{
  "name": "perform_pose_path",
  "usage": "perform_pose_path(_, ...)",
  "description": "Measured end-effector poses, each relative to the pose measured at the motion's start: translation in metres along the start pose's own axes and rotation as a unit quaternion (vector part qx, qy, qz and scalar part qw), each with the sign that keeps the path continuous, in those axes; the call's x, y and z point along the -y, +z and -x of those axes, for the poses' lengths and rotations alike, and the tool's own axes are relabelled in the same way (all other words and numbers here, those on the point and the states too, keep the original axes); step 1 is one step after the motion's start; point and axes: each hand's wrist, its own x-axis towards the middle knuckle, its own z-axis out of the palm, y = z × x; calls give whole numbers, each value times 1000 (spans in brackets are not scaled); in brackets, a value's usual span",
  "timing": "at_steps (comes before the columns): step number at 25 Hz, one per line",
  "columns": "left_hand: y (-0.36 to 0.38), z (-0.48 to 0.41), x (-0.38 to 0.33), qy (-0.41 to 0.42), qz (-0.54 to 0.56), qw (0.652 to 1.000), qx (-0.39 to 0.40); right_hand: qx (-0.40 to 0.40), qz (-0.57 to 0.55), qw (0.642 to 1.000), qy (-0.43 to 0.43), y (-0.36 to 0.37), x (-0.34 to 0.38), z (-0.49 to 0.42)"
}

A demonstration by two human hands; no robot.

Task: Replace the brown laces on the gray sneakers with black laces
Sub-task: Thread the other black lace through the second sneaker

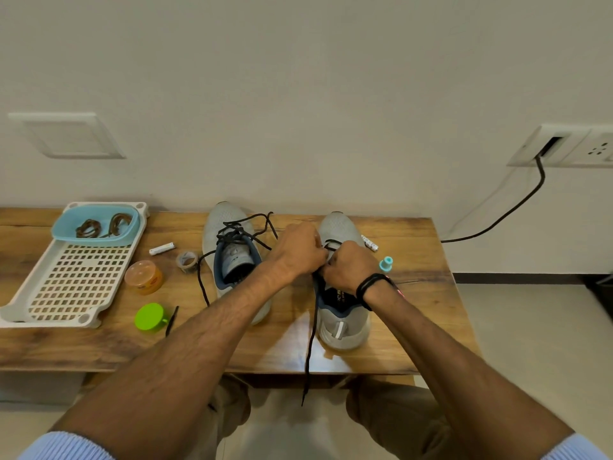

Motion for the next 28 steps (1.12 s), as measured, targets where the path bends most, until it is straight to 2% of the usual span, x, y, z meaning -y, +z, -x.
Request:
perform_pose_path(3, -6, -2, 1, 8, -26, 1000, -11, 9, -127, 990, 56, -5, 0, 0)
perform_pose_path(5, -9, -3, 3, 10, -36, 999, -16, 27, -238, 967, 88, -14, -1, 2)
perform_pose_path(7, -10, -3, 5, 7, -51, 998, -20, 20, -333, 939, 85, -30, -5, 5)
perform_pose_path(10, -7, -3, 9, 35, -117, 991, -46, -32, -435, 897, 74, -52, -13, 11)
perform_pose_path(12, -8, -2, 5, 95, -78, 991, -47, -44, -447, 891, 58, -54, -13, 14)
perform_pose_path(14, -15, 2, -8, 126, 82, 989, 3, -40, -435, 899, 28, -49, -12, 12)
perform_pose_path(15, -17, 3, -11, 102, 147, 984, 3, -46, -421, 906, 19, -46, -12, 9)
perform_pose_path(17, -21, 2, -6, -3, 192, 977, -89, -97, -373, 922, 28, -45, -18, 4)
perform_pose_path(19, -27, 3, 5, -103, 125, 970, -183, -173, -318, 931, 41, -47, -27, -1)
perform_pose_path(20, -32, 7, 6, -109, 70, 973, -192, -191, -302, 933, 38, -48, -30, -2)
perform_pose_path(21, -34, 10, 3, -81, 36, 982, -170, -192, -294, 936, 31, -48, -30, -2)
perform_pose_path(22, -34, 12, -1, -29, 64, 990, -121, -180, -296, 938, 19, -48, -26, -1)
perform_pose_path(23, -33, 12, -9, 21, 124, 990, -67, -164, -303, 939, 6, -47, -22, 0)
perform_pose_path(25, -28, 19, -28, 92, 240, 966, 37, -149, -321, 935, -20, -44, -16, 1)
perform_pose_path(26, -23, 17, -31, 91, 266, 959, 32, -152, -325, 933, -28, -44, -16, 1)
perform_pose_path(28, -21, 9, -26, -8, 298, 952, -64, -179, -320, 930, -23, -49, -21, 1)
